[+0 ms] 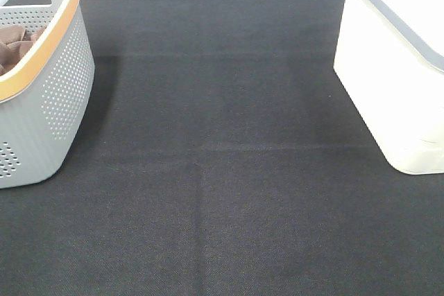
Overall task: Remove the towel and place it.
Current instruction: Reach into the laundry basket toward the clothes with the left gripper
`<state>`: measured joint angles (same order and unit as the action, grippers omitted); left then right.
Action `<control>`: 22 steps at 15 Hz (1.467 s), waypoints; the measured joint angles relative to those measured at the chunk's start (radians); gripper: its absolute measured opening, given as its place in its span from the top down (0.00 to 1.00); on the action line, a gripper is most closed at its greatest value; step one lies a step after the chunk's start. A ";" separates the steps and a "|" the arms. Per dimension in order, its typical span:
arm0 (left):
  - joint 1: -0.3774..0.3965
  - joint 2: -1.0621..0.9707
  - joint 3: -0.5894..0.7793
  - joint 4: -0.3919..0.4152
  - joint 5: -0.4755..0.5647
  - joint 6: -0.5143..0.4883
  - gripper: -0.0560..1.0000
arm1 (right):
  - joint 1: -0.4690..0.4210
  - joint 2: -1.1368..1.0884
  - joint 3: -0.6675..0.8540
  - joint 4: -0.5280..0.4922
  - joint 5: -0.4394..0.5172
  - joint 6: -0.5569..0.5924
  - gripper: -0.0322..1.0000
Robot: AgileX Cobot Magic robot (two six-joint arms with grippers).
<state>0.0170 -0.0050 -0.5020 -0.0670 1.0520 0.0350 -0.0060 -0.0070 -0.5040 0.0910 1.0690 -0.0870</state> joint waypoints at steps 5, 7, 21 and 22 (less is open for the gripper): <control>0.000 0.000 0.000 0.000 0.000 0.000 0.22 | 0.000 0.000 0.000 0.000 0.000 0.000 0.32; 0.000 0.000 0.000 0.000 0.000 0.000 0.22 | 0.000 0.000 0.000 0.000 0.000 0.000 0.32; 0.000 0.000 0.000 0.000 0.000 0.000 0.22 | 0.000 0.000 0.000 0.000 0.000 0.000 0.32; 0.000 0.000 0.000 0.000 0.000 0.000 0.22 | 0.000 0.000 0.000 0.000 0.000 0.000 0.32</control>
<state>0.0170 -0.0050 -0.5020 -0.0670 1.0520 0.0350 -0.0060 -0.0070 -0.5040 0.0910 1.0690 -0.0870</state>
